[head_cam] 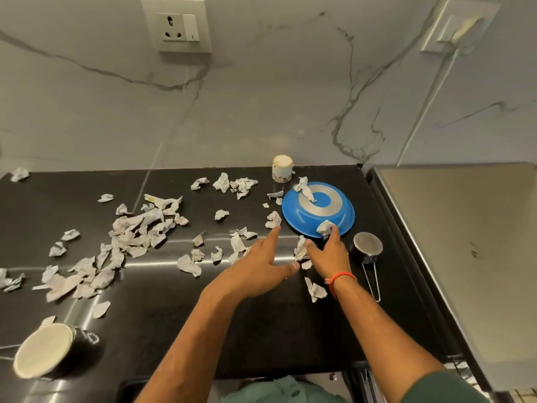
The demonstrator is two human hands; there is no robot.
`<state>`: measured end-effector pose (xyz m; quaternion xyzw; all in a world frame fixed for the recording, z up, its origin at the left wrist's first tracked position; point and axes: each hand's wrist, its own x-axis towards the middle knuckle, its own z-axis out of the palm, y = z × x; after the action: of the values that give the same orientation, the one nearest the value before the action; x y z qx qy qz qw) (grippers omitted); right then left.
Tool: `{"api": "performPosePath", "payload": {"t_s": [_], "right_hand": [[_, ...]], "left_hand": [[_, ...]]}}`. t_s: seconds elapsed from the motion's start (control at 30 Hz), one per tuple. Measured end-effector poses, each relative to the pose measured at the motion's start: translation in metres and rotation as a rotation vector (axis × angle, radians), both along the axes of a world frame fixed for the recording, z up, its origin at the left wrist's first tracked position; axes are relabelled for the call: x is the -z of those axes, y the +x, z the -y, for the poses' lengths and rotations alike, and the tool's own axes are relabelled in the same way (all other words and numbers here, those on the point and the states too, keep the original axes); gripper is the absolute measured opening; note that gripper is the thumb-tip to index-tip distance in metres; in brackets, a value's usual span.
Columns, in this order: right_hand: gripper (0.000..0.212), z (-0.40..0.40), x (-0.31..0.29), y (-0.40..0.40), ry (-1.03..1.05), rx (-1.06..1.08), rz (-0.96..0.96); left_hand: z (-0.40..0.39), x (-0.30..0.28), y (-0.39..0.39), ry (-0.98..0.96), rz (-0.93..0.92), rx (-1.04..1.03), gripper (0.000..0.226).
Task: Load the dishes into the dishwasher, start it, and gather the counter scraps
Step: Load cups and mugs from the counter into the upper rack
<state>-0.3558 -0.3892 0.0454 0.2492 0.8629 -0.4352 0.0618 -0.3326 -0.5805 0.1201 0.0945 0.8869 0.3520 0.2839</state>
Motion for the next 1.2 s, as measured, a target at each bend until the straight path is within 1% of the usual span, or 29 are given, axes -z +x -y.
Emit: {"api": "performPosePath", "payload": {"t_s": [0.1,0.2,0.3,0.33,0.43,0.5,0.63,0.73,0.83,0.97,1.07,1.13,1.2], "right_hand": [[0.089,-0.001,0.003,-0.009,0.072,0.034,0.045],[0.079,-0.001,0.009,-0.009,0.167,0.039,0.054],[0.072,0.0,0.012,-0.01,0.16,0.045,0.015],[0.072,0.0,0.012,-0.011,0.14,0.053,0.012],[0.084,0.001,0.014,-0.012,0.036,0.092,-0.011],[0.088,0.002,0.017,-0.011,-0.035,0.106,-0.046],[0.09,0.003,0.02,-0.006,-0.184,0.156,-0.118],[0.085,0.002,0.014,-0.003,-0.208,0.195,-0.208],[0.085,0.001,0.006,0.0,-0.131,0.147,-0.292],[0.084,0.0,-0.007,0.01,0.086,0.044,-0.429],[0.084,-0.004,-0.018,0.02,0.231,0.01,-0.482],[0.084,-0.006,-0.024,0.026,0.28,0.007,-0.503],[0.083,-0.011,-0.029,0.032,0.245,0.049,-0.497]], "left_hand": [[0.001,-0.005,-0.004,0.027,-0.018,-0.051,0.087],[0.0,-0.009,-0.006,0.049,-0.024,-0.078,0.083],[0.001,-0.014,-0.004,0.042,-0.014,-0.071,0.08],[0.002,-0.016,-0.002,0.039,-0.014,-0.069,0.079],[0.004,-0.021,0.002,0.029,-0.019,-0.068,0.075],[0.006,-0.023,0.005,0.023,-0.017,-0.072,0.074],[0.012,-0.022,0.006,0.023,-0.033,-0.079,0.072],[0.015,-0.02,0.006,0.032,-0.053,-0.082,0.071],[0.016,-0.02,0.002,0.054,-0.086,-0.087,0.069],[0.013,-0.018,-0.002,0.11,-0.126,-0.088,0.066],[0.009,-0.014,-0.005,0.161,-0.136,-0.108,0.063],[0.007,-0.012,-0.007,0.203,-0.146,-0.136,0.061],[0.001,-0.007,-0.009,0.255,-0.136,-0.143,0.062]]}}
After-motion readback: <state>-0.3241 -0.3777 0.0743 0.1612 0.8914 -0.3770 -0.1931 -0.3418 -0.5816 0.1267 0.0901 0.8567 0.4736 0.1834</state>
